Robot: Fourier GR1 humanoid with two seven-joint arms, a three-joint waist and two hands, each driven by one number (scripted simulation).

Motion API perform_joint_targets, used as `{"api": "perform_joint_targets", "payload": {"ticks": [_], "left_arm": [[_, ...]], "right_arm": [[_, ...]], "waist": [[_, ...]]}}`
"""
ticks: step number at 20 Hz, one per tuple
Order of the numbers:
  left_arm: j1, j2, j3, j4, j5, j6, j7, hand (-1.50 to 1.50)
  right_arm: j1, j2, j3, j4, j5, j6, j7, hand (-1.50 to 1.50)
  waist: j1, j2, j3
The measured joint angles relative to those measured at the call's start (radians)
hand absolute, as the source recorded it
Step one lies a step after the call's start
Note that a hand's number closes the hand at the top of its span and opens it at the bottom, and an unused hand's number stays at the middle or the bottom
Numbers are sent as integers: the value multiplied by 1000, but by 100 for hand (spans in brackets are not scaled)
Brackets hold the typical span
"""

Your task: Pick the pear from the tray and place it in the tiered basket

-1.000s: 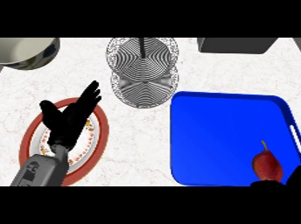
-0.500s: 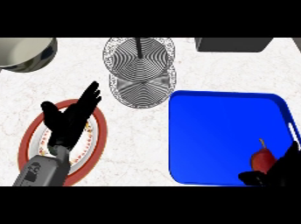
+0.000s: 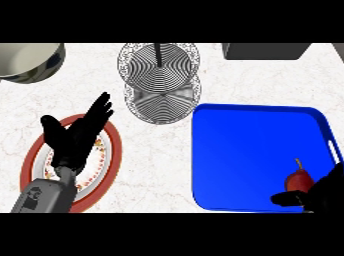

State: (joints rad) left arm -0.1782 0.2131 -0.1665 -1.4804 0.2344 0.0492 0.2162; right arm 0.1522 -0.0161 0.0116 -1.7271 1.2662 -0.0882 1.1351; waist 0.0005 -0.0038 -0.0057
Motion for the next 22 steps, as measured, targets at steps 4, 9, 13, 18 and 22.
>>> {"api": "perform_joint_targets", "payload": {"ticks": [4,9,13,18,22], "left_arm": [[8,-16,0,-7,-14,1,1,0],[29,-12,16,-16,-22,-21,-11,0],[13,-20,29,3,-24,-30,-8,0],[4,-27,35,9,-34,-33,-5,0],[2,-30,35,-1,-38,-36,6,0]], "right_arm": [[-10,13,-51,26,-20,-11,-30,-150],[-2,16,-73,38,-48,-26,-62,-150],[-7,15,-71,62,-102,-52,-106,150],[-35,2,-61,112,-88,-75,-131,150],[-46,-5,-57,132,-60,-99,-140,150]], "waist": [[1,-4,-4],[2,-8,-8],[0,-11,-14],[-1,-15,-23],[-2,-16,-25]]}}
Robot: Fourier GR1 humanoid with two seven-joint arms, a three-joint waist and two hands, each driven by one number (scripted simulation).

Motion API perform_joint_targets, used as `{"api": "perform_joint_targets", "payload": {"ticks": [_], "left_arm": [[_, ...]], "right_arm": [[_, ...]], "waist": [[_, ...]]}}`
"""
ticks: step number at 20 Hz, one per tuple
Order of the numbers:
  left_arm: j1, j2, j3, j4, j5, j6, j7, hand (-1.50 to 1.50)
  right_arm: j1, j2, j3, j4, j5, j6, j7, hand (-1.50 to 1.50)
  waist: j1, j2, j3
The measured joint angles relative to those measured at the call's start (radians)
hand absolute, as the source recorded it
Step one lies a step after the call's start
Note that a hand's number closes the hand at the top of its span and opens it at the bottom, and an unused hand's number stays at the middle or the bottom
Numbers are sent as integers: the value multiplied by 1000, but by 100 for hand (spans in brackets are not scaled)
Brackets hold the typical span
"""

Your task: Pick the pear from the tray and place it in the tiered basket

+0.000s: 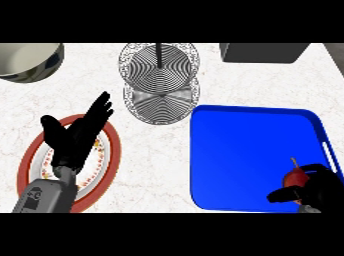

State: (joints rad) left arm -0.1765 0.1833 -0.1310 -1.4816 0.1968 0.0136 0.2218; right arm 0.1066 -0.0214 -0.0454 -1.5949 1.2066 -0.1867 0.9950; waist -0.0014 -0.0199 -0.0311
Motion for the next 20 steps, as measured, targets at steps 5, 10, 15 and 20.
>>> {"api": "perform_joint_targets", "payload": {"ticks": [5,10,15,20], "left_arm": [[1,-13,-2,3,-3,-3,1,0],[-11,-10,-1,12,-5,-10,1,0],[-14,-9,7,16,-5,-9,6,0],[-7,-16,6,4,-11,1,12,0]], "right_arm": [[3,-10,74,-16,54,-26,12,150],[22,-35,338,-92,84,58,22,150],[12,-5,619,-185,89,69,90,150],[-8,5,798,-359,152,61,168,150]], "waist": [[-2,3,1],[9,4,-3],[10,11,18],[2,11,26]]}}
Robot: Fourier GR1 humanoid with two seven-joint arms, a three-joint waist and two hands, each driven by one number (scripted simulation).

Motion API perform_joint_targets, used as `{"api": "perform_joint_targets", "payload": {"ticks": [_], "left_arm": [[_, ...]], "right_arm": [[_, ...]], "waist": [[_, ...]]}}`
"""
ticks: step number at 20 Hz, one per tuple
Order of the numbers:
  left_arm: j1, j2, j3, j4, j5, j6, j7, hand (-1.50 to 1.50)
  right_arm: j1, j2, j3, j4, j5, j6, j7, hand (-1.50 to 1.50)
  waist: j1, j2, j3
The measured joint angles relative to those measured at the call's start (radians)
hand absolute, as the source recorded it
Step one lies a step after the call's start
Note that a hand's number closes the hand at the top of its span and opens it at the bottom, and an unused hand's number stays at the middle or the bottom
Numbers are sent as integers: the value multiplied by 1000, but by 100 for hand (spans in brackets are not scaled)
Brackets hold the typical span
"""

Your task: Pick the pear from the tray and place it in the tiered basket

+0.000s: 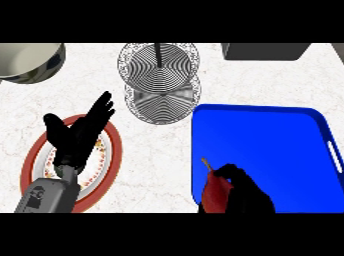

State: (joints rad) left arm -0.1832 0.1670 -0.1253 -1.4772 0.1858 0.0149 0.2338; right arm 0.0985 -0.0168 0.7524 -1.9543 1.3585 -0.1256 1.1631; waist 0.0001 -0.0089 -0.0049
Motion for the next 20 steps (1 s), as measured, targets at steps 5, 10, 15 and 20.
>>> {"api": "perform_joint_targets", "payload": {"ticks": [5,10,15,20], "left_arm": [[-5,4,2,0,-5,-1,10,0],[-3,5,4,0,-2,-8,13,0],[-11,10,13,11,0,-15,7,0],[-17,3,4,6,-6,-17,7,0]], "right_arm": [[-91,-32,80,-116,157,28,40,150],[-209,-43,90,-202,225,99,49,150],[-338,-22,73,-255,221,179,57,150],[-468,-5,-18,-235,158,249,46,150]], "waist": [[-6,-1,1],[0,-1,0],[9,1,-1],[23,5,-2]]}}
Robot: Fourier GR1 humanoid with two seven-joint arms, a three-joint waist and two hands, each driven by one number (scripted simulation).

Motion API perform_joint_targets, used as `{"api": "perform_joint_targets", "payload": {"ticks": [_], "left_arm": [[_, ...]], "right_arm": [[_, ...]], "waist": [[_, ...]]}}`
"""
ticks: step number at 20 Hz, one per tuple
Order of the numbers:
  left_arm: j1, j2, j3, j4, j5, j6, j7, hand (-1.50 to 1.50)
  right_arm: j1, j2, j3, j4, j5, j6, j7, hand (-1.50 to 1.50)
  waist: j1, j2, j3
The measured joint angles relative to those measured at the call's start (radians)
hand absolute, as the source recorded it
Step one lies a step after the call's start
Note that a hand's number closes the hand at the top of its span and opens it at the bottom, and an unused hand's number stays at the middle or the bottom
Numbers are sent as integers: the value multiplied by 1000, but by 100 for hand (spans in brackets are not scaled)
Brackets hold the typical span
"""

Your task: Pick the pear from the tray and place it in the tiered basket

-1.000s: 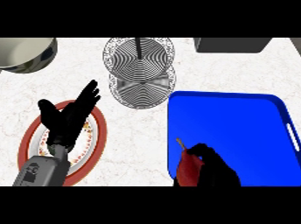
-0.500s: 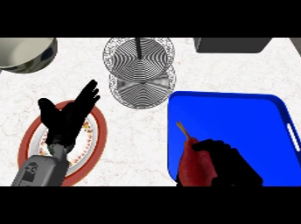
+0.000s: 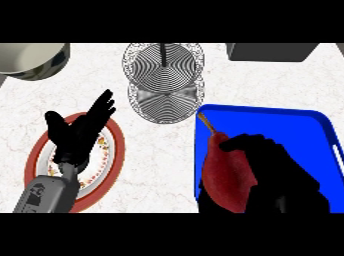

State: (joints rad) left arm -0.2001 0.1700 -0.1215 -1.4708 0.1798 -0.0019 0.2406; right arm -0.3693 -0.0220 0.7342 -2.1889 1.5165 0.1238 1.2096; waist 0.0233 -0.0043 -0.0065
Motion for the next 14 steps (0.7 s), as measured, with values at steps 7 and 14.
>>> {"api": "perform_joint_targets", "payload": {"ticks": [7,14], "left_arm": [[-12,-9,-11,7,-6,-5,0,0],[-17,-27,-24,12,-11,-5,-5,0]], "right_arm": [[-213,8,-211,126,-145,59,-18,150],[-486,12,-436,382,-272,52,-23,150]], "waist": [[22,7,0],[41,11,2]]}}
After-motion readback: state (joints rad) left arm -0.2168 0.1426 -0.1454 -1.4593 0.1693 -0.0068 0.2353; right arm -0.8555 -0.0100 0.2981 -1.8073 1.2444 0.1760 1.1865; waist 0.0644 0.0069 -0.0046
